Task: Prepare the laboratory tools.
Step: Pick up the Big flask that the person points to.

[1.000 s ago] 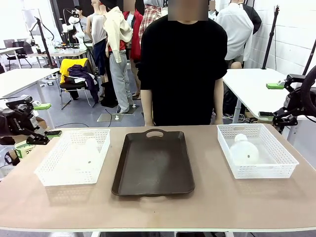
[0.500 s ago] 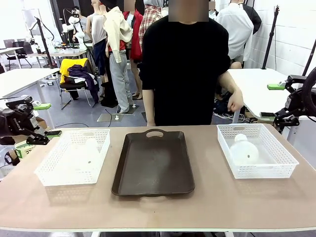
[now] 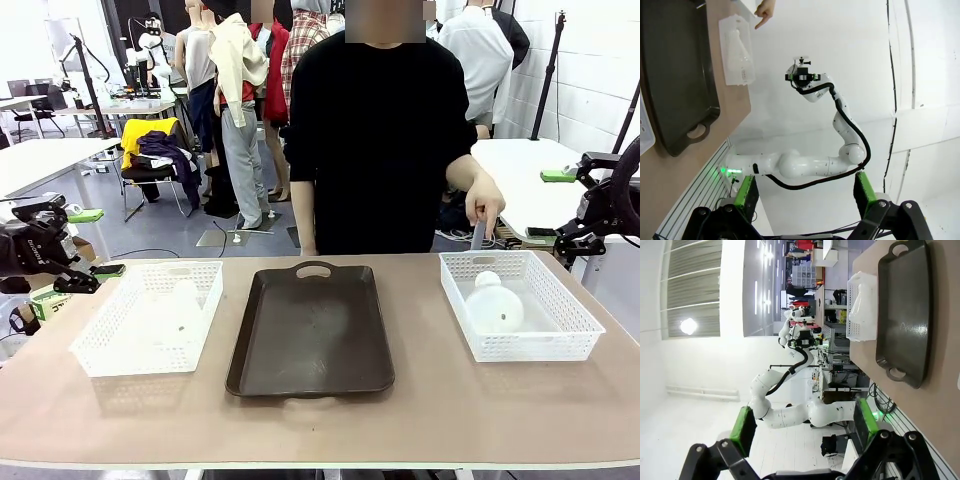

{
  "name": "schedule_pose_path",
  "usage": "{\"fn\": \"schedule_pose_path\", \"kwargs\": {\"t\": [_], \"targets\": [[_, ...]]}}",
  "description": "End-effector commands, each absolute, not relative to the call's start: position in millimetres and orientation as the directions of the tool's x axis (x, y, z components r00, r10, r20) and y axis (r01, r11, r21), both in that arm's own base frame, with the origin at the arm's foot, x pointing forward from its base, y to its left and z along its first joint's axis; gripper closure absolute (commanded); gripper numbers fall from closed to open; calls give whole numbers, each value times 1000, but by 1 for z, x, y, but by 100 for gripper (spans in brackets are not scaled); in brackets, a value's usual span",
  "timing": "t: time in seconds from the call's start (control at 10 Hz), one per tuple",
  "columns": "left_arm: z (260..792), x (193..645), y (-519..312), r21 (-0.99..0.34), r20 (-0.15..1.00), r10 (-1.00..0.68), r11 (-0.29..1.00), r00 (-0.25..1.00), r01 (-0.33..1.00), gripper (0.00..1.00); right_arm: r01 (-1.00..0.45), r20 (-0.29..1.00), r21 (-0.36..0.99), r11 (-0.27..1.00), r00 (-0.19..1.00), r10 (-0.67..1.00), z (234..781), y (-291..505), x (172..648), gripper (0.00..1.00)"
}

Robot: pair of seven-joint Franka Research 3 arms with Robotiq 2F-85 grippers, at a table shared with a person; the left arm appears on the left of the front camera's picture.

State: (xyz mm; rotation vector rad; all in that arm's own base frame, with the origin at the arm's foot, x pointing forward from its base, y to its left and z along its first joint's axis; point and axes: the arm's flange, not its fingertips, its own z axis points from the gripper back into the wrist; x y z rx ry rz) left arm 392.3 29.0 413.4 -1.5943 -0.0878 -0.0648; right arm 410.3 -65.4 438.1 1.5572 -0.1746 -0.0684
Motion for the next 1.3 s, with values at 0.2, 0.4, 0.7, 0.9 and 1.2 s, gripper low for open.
{"fn": "schedule_pose_path", "kwargs": {"t": [0.2,0.4,0.7,0.9,1.2], "targets": [[415,391,31,-995,98,13,-36,995,98,0,-66,70,997,32,986,-154,439,-65,409,0],[415,391,31,-995,98,13,-36,995,98,0,-66,70,997,32,986,-154,439,-65,409,0],[415,391,31,-995,98,13,-36,995,98,0,-66,70,997,32,986,-154,439,-65,409,0],[415,391,31,-995,98,13,-36,995,98,0,-66,70,997,32,986,-154,439,-65,409,0],[415,391,31,-995,98,13,-36,995,98,0,-32,112,973,229,932,-345,476,-71,417,0]]}}
